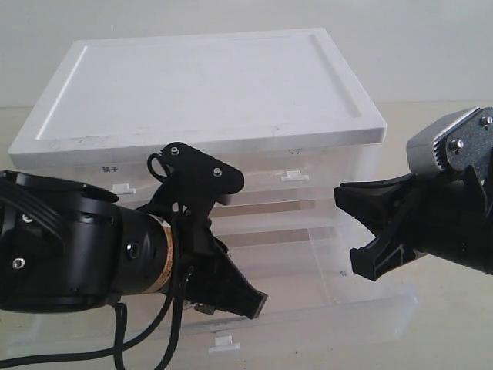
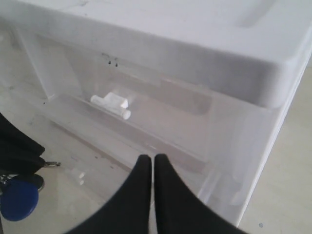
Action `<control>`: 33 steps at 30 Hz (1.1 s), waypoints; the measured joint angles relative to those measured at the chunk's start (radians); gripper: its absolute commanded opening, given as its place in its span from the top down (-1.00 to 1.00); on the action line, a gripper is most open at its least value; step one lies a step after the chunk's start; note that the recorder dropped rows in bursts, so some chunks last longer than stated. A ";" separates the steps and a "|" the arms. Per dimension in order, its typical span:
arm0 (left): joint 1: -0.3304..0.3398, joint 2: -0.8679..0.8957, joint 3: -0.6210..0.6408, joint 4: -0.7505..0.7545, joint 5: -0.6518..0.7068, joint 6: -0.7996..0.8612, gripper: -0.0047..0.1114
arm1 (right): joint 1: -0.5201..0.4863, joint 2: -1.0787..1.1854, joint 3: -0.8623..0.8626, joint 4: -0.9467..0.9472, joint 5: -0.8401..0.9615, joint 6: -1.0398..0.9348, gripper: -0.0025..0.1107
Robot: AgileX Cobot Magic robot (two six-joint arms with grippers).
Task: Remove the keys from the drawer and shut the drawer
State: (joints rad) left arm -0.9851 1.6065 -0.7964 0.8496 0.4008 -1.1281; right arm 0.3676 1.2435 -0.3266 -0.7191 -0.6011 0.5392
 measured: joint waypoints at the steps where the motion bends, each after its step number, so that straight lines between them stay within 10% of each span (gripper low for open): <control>1: 0.000 0.000 0.000 0.000 -0.007 0.003 0.84 | 0.000 0.000 0.000 0.000 0.000 0.000 0.96; 20: 0.000 -0.165 0.025 0.071 -0.044 0.016 0.84 | 0.000 0.000 0.000 0.000 -0.002 0.003 0.96; 22: 0.000 -0.169 0.054 -0.014 -0.048 0.175 0.69 | 0.000 0.000 0.000 0.000 -0.002 0.003 0.96; 26: 0.000 -0.127 0.077 -0.134 -0.052 0.314 -0.26 | 0.000 0.000 0.000 0.000 -0.002 0.003 0.96; 33: 0.000 -0.049 0.071 -0.140 -0.111 0.200 -0.29 | 0.000 0.000 0.000 0.000 -0.002 0.003 0.96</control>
State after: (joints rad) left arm -0.9849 1.5570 -0.7255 0.7099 0.2903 -0.9278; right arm 0.3676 1.2435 -0.3266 -0.7191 -0.6032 0.5417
